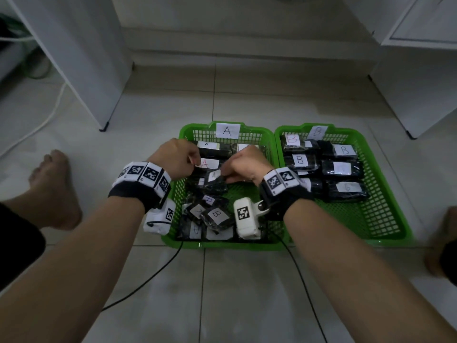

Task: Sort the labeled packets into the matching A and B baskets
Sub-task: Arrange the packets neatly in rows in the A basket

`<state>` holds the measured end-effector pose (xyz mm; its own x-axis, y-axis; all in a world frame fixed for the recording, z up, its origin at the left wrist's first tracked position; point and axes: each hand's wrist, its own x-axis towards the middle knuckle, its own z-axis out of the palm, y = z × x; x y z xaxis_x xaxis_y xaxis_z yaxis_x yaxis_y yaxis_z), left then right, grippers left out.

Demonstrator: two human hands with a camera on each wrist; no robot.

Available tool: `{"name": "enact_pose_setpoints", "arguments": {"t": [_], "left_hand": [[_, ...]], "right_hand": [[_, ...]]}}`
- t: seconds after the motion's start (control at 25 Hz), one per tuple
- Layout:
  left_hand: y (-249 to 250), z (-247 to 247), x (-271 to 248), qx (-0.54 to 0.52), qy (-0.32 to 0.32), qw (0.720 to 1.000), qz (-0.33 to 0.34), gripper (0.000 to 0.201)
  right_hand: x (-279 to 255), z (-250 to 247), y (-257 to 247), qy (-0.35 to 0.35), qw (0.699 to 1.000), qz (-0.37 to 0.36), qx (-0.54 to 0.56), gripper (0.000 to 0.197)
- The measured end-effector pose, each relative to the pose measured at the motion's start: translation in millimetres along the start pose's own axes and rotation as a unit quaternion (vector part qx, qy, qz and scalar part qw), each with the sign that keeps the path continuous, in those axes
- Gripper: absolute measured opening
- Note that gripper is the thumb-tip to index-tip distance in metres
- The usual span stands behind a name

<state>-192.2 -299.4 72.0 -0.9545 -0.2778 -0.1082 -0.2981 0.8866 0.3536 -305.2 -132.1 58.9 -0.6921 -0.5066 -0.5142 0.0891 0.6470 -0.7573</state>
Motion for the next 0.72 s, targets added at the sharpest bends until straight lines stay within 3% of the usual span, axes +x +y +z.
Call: {"name": "enact_pose_setpoints", "arguments": {"t": [0.12,0.24,0.32,0.4,0.52,0.6,0.72], "left_hand": [[-4,13,-2,0.062,-0.081,0.995,0.019,0.028],[-2,25,2,0.145,-0.083,0.985,0.042,0.037],[0,31,5,0.187,-0.080,0.978,0.043,0.036],[-2,35,6,0.210,-0.077,0.974,0.035,0.032],[-1,34,8,0.237,-0.070,0.969,0.018,0.028],[2,32,5,0.242,-0.068,0.968,0.011,0.026],[5,27,-1,0.218,-0.065,0.974,0.016,0.027]], "right_hand": [[9,31,0,-0.039,0.999,-0.009,-0.018,0.011],[13,42,1,-0.064,0.997,-0.022,-0.034,0.015],[14,42,1,-0.033,0.993,-0.055,-0.104,0.016],[15,41,1,0.001,0.964,-0.098,-0.246,0.011],[12,38,2,-0.044,0.921,-0.104,-0.373,0.013],[8,34,1,-0.083,0.911,-0.108,-0.389,0.017],[-6,27,-2,-0.121,0.931,-0.090,-0.333,0.010]]}}
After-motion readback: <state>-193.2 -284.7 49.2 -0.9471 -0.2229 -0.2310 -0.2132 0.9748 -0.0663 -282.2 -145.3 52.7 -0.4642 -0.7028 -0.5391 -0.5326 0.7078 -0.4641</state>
